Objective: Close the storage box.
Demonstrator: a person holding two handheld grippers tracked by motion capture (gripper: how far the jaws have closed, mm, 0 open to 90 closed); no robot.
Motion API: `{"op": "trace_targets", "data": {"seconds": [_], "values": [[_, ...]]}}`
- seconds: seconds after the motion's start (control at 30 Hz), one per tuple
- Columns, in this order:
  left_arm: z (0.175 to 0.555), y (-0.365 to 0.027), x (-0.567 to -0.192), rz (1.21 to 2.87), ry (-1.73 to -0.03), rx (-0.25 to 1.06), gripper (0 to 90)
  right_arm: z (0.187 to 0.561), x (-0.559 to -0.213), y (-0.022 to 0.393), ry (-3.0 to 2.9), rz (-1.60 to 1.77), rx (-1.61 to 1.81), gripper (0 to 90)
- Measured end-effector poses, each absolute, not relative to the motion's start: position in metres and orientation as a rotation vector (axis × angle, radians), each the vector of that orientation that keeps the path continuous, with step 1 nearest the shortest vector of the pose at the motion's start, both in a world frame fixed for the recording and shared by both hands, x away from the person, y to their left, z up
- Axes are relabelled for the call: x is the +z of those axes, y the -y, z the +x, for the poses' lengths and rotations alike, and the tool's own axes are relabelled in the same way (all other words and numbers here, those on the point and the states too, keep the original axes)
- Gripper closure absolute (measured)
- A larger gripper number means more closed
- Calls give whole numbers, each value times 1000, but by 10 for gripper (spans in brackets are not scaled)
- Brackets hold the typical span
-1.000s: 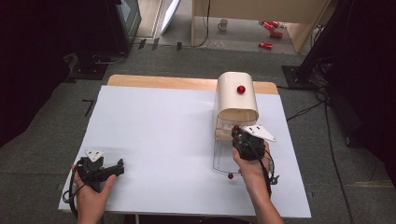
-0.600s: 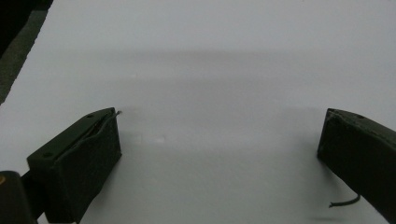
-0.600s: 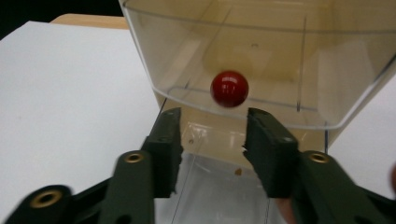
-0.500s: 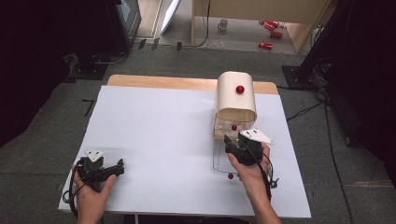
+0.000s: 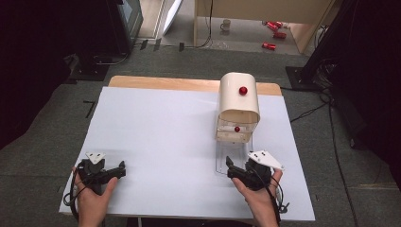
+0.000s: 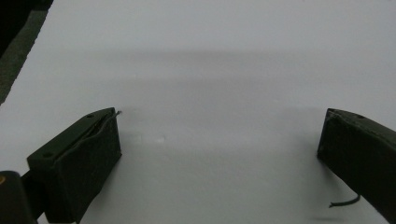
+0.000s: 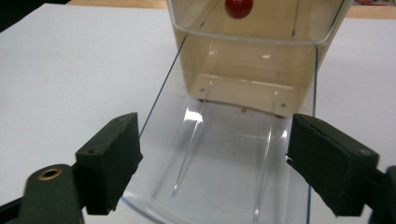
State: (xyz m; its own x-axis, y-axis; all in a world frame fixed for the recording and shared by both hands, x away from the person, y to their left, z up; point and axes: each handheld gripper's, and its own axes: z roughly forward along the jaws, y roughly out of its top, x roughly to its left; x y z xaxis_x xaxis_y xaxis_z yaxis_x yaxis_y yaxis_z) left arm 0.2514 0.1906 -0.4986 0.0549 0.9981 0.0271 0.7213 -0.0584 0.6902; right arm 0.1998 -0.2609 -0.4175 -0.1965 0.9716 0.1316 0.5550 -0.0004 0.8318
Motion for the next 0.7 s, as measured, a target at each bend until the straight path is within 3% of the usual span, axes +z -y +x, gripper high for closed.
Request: {"op": "trace_targets", "data": {"seconds": [0.4, 0.7], "values": [[251, -191, -499, 1834, -1718, 716, 0, 169, -433, 252, -1822, 1580, 1073, 159], [251, -191, -499, 1834, -1717, 716, 0, 150, -445, 249, -1841, 1623, 1039, 205]]}}
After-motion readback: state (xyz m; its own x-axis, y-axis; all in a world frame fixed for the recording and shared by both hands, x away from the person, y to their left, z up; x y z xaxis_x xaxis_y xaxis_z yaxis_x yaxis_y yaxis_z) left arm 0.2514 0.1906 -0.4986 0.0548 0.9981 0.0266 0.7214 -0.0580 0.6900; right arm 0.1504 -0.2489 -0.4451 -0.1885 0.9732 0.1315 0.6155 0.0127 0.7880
